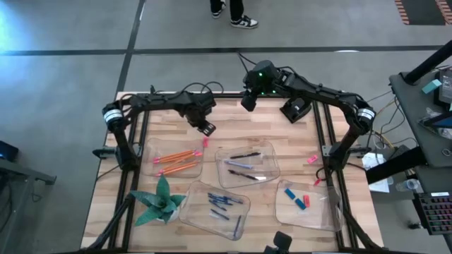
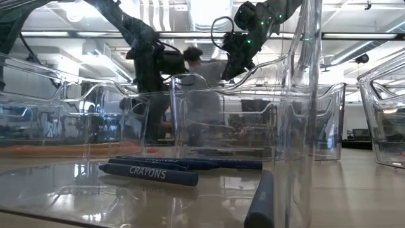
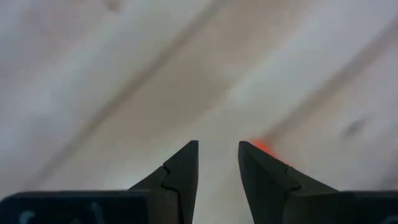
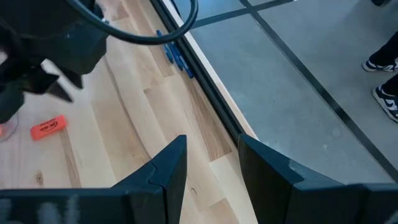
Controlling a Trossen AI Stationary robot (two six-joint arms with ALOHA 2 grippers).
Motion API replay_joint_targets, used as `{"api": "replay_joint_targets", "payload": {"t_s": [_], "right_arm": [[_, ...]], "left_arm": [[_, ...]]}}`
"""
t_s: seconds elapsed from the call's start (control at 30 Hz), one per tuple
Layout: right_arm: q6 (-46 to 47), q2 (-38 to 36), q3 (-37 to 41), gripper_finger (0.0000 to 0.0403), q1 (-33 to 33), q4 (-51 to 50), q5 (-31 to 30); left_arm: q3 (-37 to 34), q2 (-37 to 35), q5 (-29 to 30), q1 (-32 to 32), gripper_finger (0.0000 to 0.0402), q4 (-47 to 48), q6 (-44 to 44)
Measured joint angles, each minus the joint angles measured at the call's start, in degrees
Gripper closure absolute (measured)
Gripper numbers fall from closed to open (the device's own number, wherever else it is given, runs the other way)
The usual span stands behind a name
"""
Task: Sort crayons/erasers/pens/pencils in bins
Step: Put the orange eraser into the bottom right transparent bin
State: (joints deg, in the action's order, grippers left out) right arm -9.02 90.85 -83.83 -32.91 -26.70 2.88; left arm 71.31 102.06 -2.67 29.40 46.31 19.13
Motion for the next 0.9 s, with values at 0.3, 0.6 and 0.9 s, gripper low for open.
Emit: {"api": "replay_joint_targets", "payload": {"t_s": [0.3,0.6,0.9], "right_arm": [[0.0,0.0,0.0,0.0266,0.0,0.0,0.0],[0.0,0.0,0.0,0.0266,0.0,0.0,0.0],[0.0,0.0,0.0,0.0266,0.0,0.0,0.0]], "left_arm": [[-0.7,0.3,-2.8,-3.8,0.0297,-3.6,7.8],[-0.7,2.7,-2.9,-3.7,0.0239,-3.4,16.6],[-0.8,5.2,-4.3,-3.8,0.0231,-2.4,23.0]]}}
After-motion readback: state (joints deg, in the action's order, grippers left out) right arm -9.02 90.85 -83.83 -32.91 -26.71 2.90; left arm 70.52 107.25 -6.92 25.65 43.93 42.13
